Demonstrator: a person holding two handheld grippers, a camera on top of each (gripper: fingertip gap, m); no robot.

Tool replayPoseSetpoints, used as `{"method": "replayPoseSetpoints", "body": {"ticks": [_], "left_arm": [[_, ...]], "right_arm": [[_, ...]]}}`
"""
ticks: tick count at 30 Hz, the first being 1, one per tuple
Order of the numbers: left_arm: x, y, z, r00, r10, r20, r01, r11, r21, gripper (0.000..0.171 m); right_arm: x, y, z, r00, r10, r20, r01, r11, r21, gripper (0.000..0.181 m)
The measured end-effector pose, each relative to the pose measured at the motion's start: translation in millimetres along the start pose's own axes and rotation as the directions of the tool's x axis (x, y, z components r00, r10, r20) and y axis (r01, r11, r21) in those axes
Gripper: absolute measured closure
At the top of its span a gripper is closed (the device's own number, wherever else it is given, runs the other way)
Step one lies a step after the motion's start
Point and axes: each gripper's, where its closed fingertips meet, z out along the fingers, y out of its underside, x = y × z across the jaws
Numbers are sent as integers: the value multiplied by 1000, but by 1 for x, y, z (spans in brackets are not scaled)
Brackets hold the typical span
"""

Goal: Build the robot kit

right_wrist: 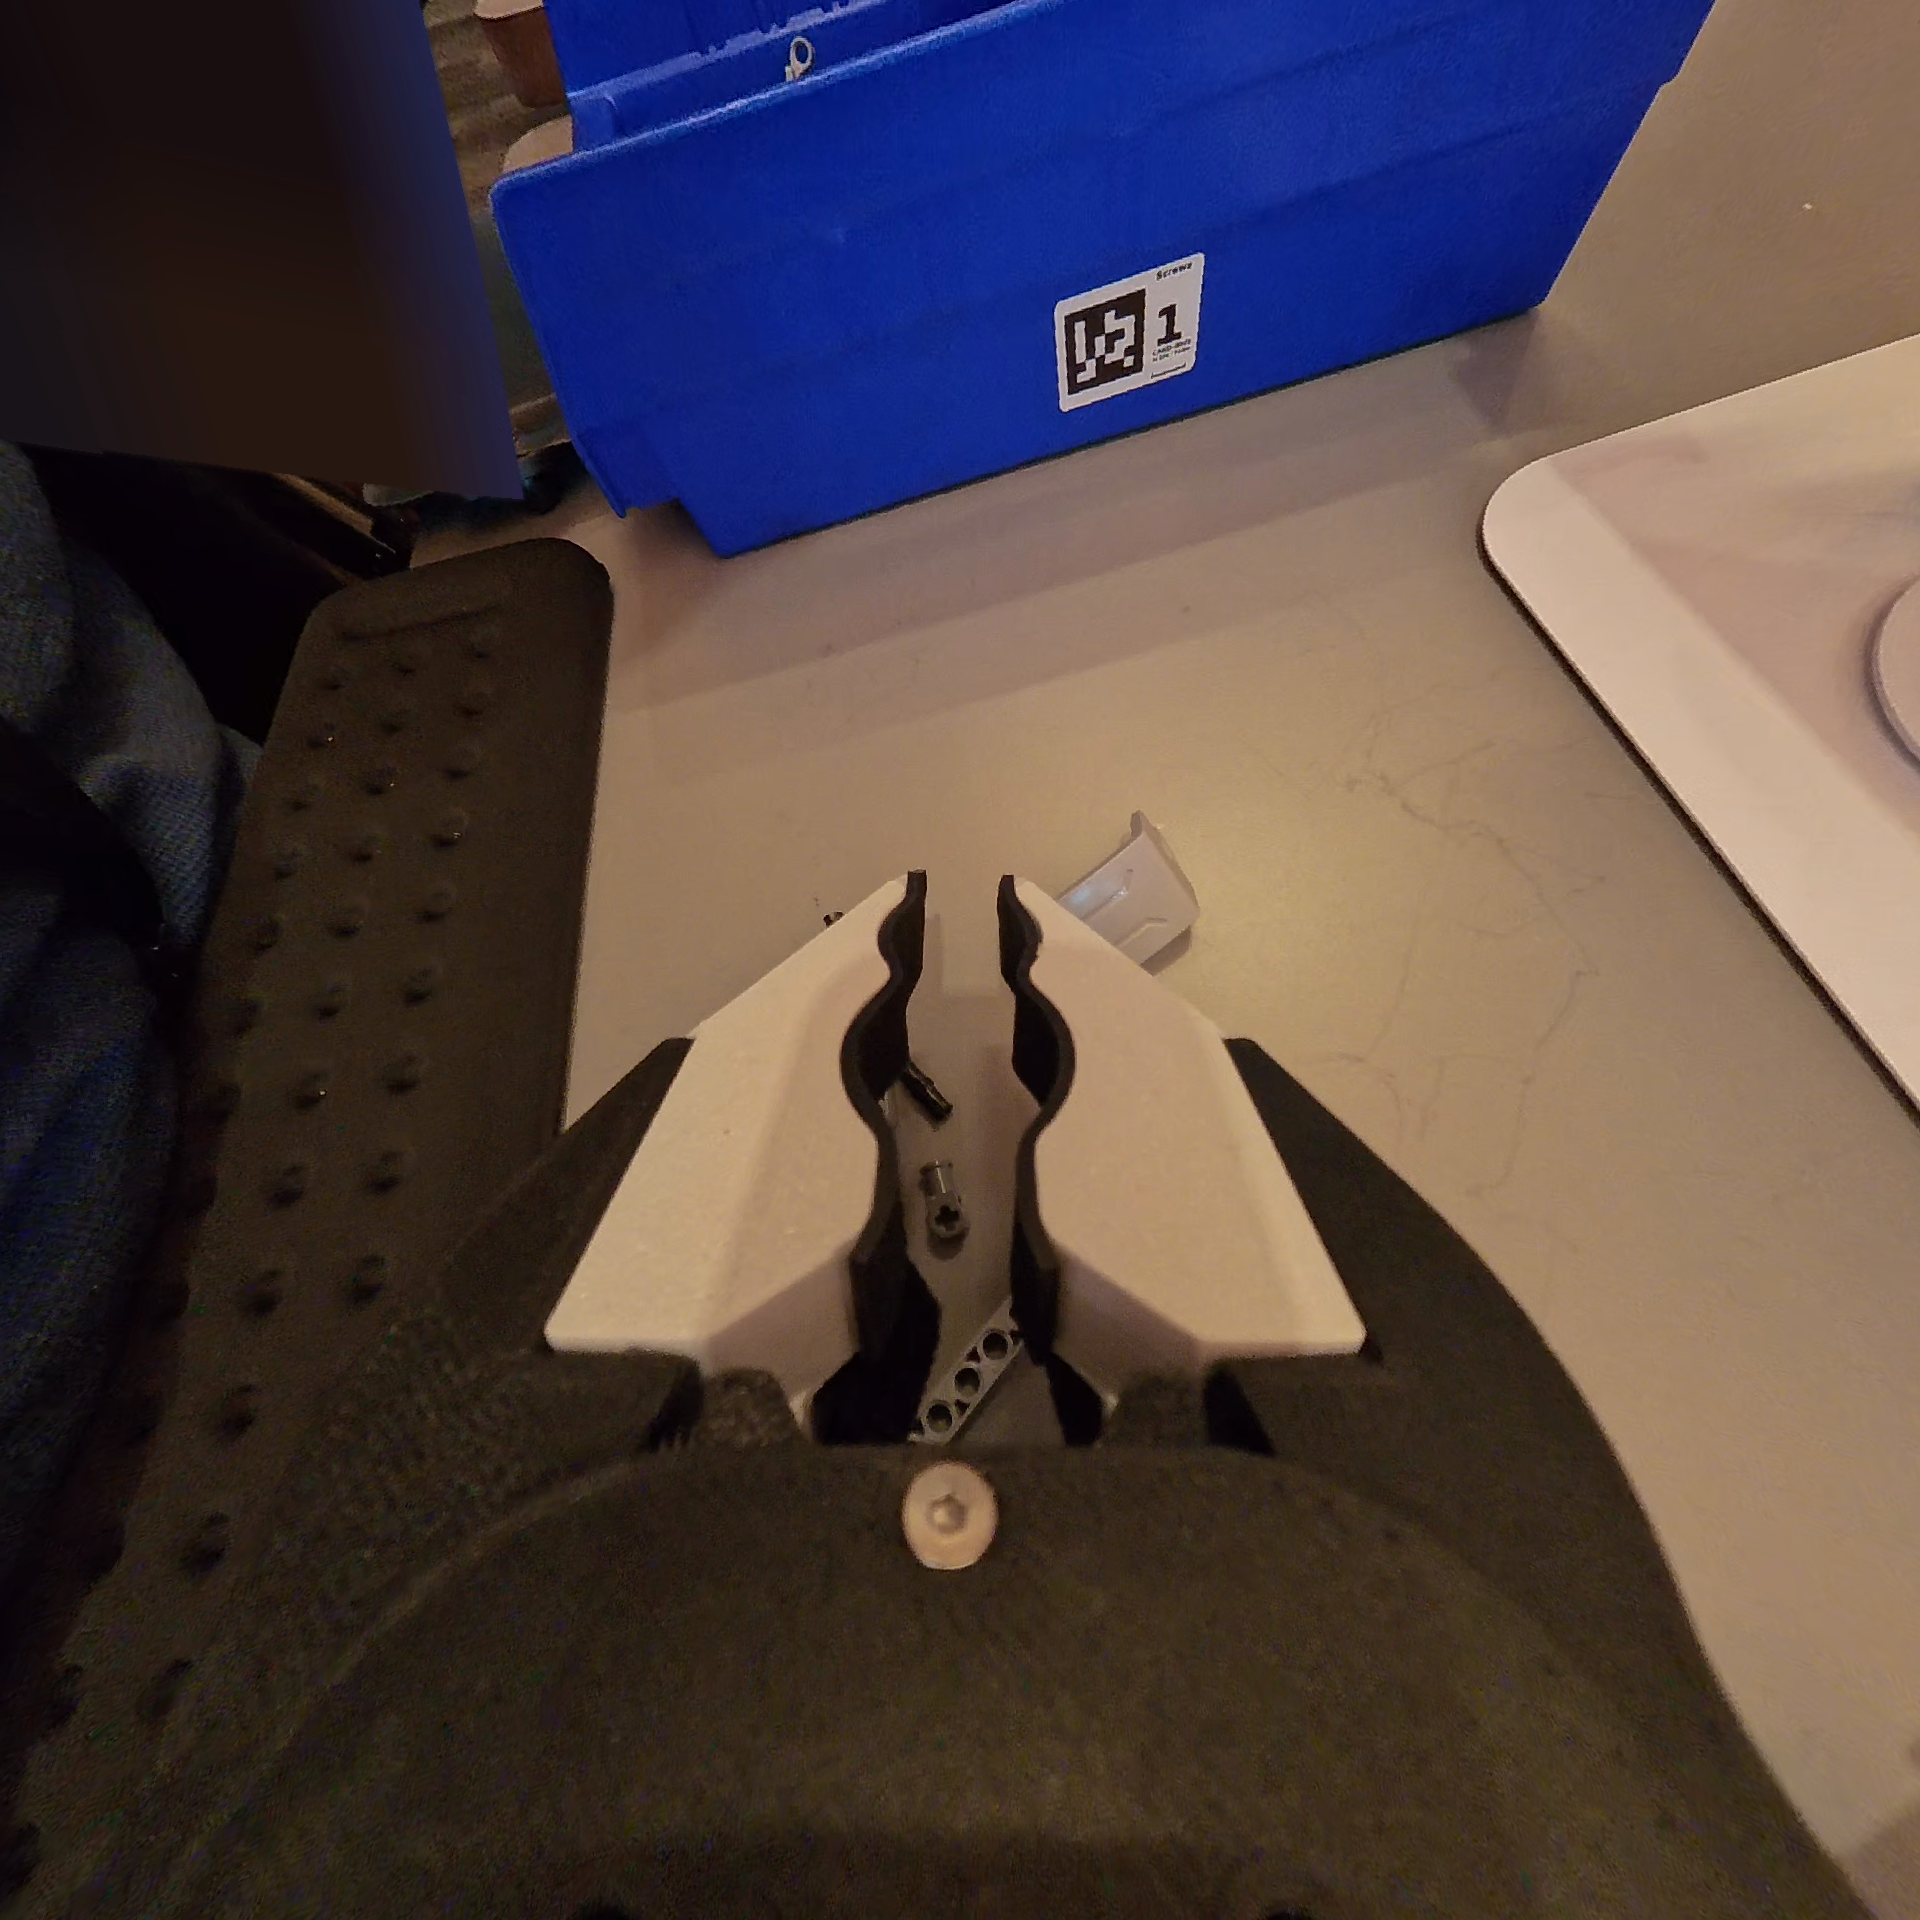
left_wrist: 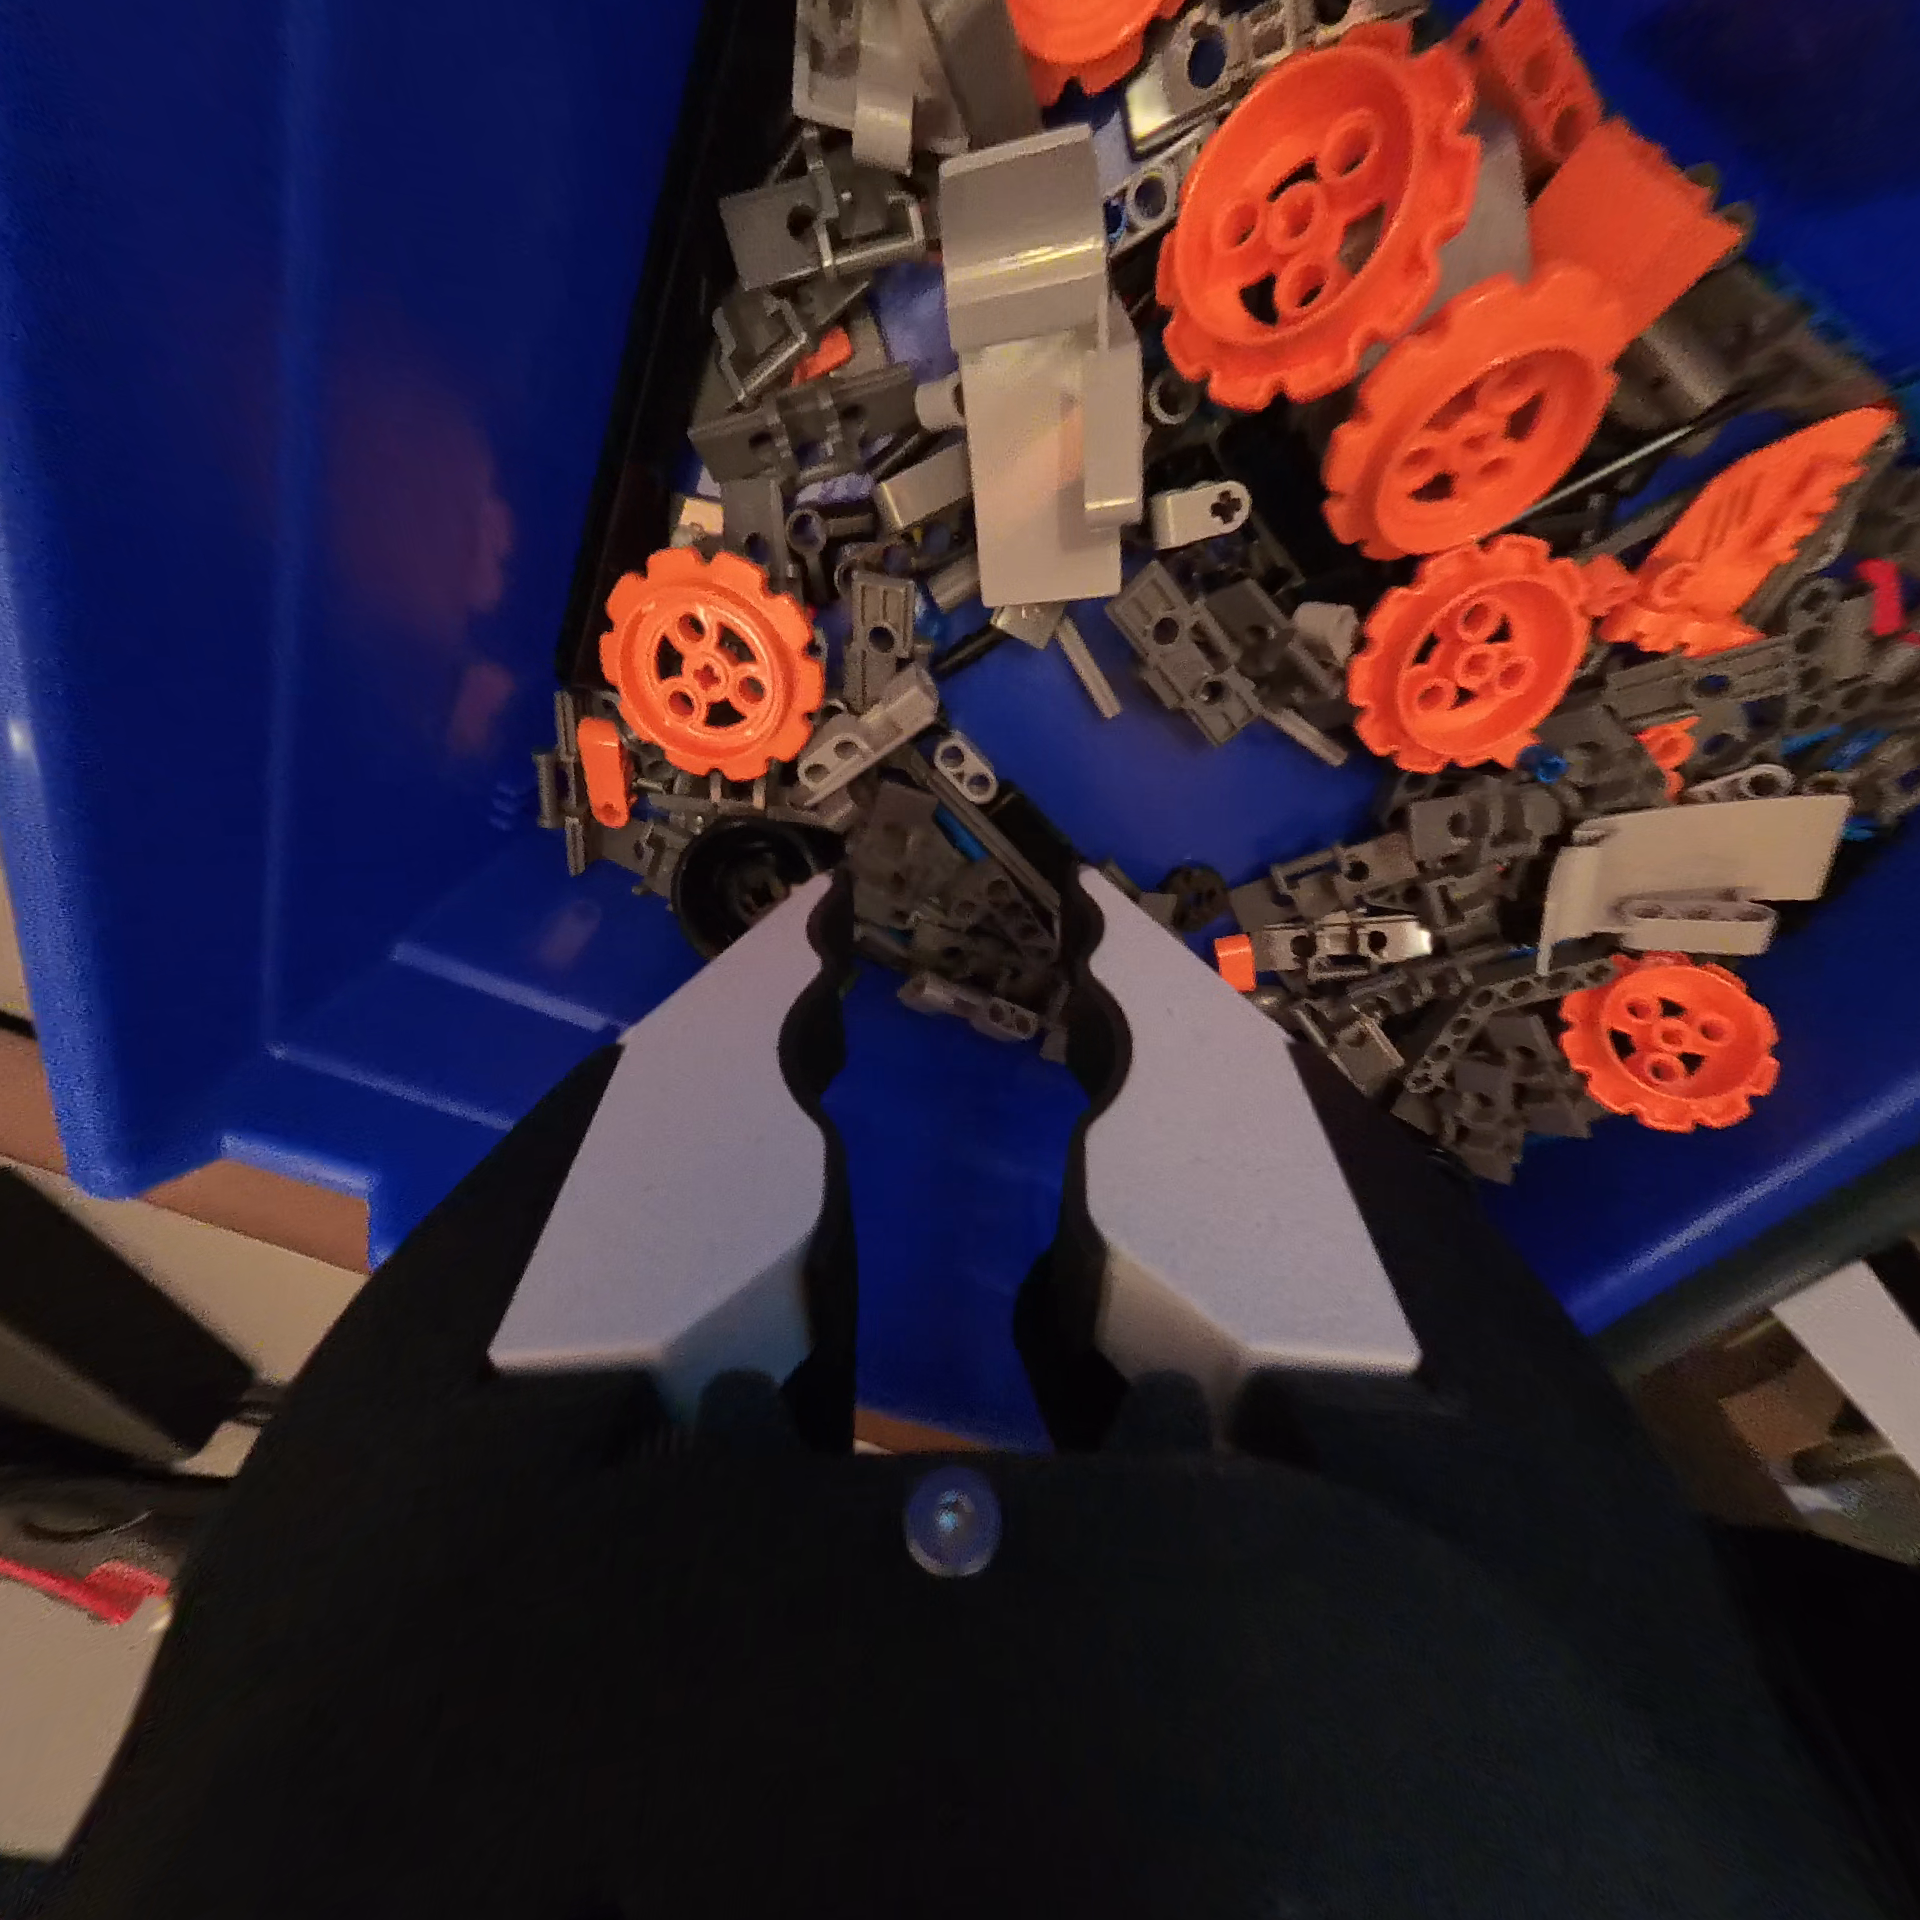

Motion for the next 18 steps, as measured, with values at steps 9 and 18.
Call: {"method": "replayPoseSetpoints", "body": {"ticks": [9,18], "left_arm": [[-4,0,21,999,32,29,-30,996,-85,160],[76,14,3,941,124,-314,-133,991,-7,162]], "right_arm": [[0,0,-1,1000,1,0,-1,1000,4,170],[-1,0,-1,1000,-1,6,1,1000,3,170]]}}
